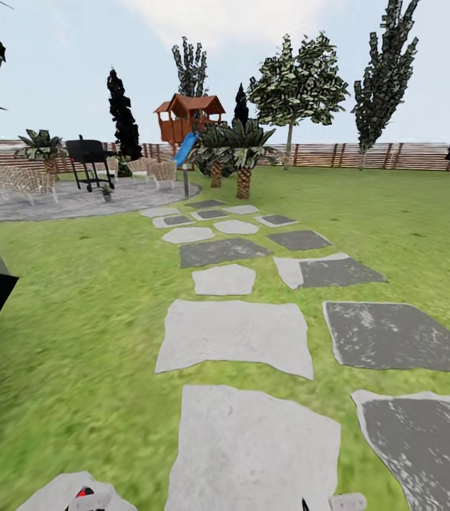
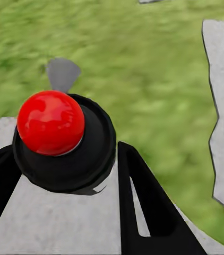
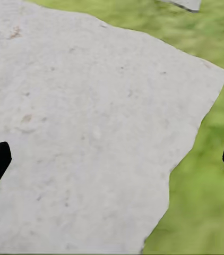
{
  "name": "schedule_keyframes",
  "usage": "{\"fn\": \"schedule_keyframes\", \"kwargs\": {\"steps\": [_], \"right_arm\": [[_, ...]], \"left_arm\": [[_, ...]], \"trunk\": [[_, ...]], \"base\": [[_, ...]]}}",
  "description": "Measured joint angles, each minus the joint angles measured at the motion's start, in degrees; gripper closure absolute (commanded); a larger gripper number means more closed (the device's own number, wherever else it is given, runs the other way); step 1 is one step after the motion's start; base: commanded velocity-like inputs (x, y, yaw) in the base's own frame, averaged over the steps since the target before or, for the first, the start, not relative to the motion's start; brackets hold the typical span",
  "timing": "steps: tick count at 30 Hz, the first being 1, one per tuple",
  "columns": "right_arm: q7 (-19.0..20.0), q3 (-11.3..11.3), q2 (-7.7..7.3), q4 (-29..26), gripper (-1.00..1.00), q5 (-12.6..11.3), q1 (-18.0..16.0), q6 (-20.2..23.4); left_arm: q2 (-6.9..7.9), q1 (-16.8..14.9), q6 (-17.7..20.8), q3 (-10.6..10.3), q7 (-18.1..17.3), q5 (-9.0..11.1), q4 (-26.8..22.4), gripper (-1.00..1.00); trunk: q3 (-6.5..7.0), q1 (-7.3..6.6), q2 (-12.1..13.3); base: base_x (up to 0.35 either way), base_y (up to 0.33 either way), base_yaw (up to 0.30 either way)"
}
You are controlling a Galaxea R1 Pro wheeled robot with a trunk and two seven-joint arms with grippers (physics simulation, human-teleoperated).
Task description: Pick up the pesticide atomizer in the garden and spray insectifuge to fully cover both potted plants in the garden.
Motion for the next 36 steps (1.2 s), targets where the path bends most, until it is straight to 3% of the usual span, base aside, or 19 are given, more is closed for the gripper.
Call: {"fn": "schedule_keyframes", "kwargs": {"steps": [16, 27, 36], "right_arm": [[0.04, 0.09, -0.01, -0.03, -1.00, 0.03, -0.01, -0.05], [0.01, 0.07, 0.01, -0.02, -1.00, 0.04, -0.02, -0.09], [0.01, 0.02, -0.08, 0.04, -1.00, 0.03, -0.01, -0.02]], "left_arm": [[0.01, -0.01, 0.00, -0.01, -0.05, -0.02, 0.00, 1.00], [-0.01, 0.01, 0.00, 0.00, -0.04, -0.04, -0.01, 1.00], [-0.01, -0.01, 0.00, -0.01, -0.04, -0.03, 0.00, 1.00]], "trunk": [[0.00, 0.01, 0.02], [0.00, 0.01, 0.02], [0.00, 0.01, 0.02]], "base": [[0.340, -0.078, 0.006], [0.340, -0.078, 0.197], [0.340, -0.079, 0.036]]}}
